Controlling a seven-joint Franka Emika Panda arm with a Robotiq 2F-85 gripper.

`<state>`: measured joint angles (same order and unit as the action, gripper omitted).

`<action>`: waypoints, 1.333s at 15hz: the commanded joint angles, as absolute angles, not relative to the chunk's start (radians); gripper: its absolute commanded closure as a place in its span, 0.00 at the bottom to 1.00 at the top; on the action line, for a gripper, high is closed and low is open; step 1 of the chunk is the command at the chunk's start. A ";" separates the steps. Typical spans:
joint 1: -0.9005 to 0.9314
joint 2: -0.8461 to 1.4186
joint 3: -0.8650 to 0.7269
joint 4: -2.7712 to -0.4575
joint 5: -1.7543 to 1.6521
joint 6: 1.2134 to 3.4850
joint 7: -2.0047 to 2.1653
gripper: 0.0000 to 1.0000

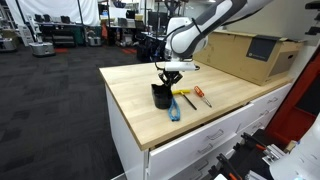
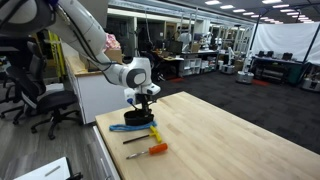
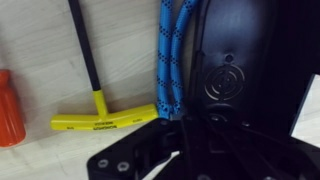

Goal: Push everything to the right using the black object

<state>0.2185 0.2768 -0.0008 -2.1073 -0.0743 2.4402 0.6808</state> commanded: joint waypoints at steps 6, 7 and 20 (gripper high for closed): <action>0.081 0.220 -0.026 -2.308 -0.098 2.541 0.240 0.99; 0.066 0.211 -0.029 -2.323 -0.105 2.548 0.181 0.99; -0.002 0.201 -0.077 -2.350 -0.435 2.596 -0.159 0.69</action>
